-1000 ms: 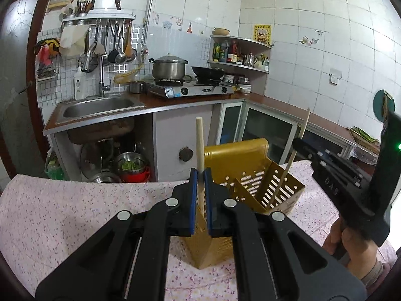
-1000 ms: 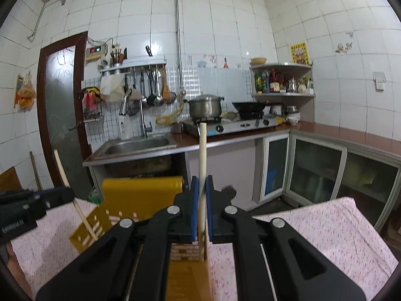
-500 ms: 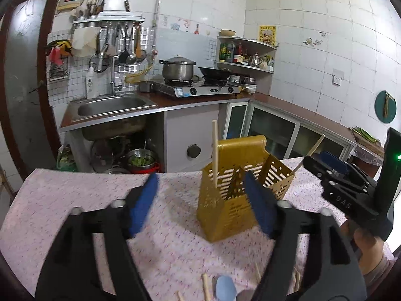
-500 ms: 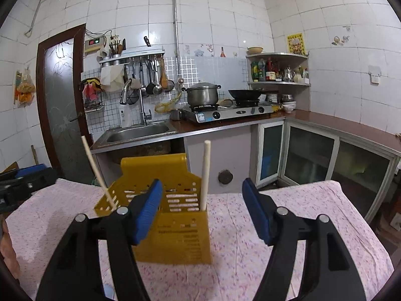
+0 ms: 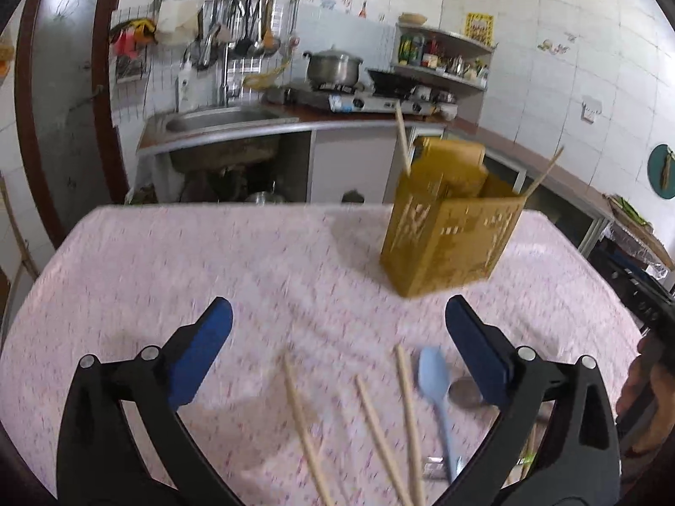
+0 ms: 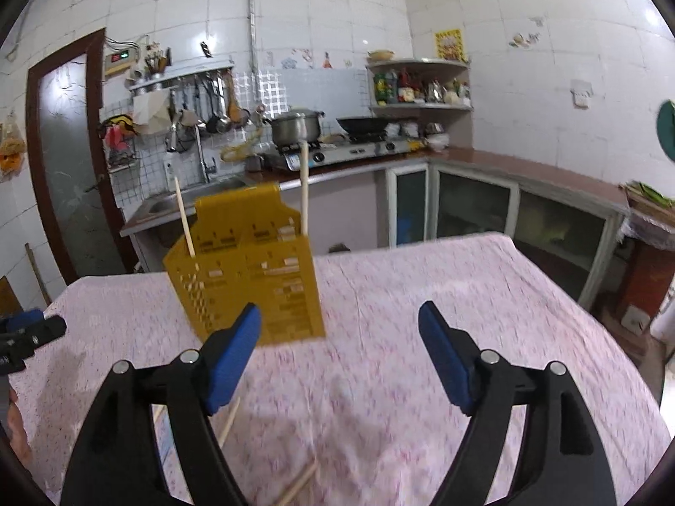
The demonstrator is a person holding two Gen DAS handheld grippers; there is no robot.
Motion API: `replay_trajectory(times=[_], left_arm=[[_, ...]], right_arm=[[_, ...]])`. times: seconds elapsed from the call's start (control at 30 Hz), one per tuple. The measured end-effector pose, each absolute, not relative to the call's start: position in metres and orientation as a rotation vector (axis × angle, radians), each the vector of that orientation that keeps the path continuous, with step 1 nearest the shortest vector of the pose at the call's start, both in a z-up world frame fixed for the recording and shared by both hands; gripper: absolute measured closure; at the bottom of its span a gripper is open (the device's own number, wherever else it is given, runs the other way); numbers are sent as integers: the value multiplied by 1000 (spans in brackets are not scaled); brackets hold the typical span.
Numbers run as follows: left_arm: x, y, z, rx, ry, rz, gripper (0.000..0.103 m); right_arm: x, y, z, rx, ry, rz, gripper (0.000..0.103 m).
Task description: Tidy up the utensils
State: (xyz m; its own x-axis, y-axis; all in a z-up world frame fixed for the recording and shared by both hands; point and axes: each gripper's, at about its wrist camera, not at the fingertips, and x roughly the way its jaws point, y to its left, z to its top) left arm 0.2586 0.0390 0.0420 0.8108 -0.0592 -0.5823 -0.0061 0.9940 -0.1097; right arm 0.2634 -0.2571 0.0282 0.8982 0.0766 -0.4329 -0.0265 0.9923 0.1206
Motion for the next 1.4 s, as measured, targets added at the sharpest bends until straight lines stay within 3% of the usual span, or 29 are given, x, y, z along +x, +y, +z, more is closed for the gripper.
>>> replay_trajectory(times=[0.7, 0.9, 1.03, 1.13, 1.2, 1.33, 1.4], left_arm=[[265, 60, -26, -135, 832, 31, 6], [265, 53, -36, -102, 868, 34, 10], [270, 57, -45, -136, 918, 23, 21], [274, 59, -52, -149, 954, 20, 32], [273, 58, -53, -136, 951, 27, 34], [277, 51, -53, -105, 955, 4, 54], [280, 49, -52, -91, 962, -1, 58]], right_arm=[[264, -214, -47, 16, 752, 16, 28], [266, -210, -63, -8, 837, -6, 45], [269, -216, -69, 32, 877, 7, 60], [269, -215, -71, 42, 887, 21, 64], [270, -213, -72, 44, 892, 32, 67], [271, -211, -71, 46, 896, 49, 75], [272, -211, -71, 51, 899, 55, 76]])
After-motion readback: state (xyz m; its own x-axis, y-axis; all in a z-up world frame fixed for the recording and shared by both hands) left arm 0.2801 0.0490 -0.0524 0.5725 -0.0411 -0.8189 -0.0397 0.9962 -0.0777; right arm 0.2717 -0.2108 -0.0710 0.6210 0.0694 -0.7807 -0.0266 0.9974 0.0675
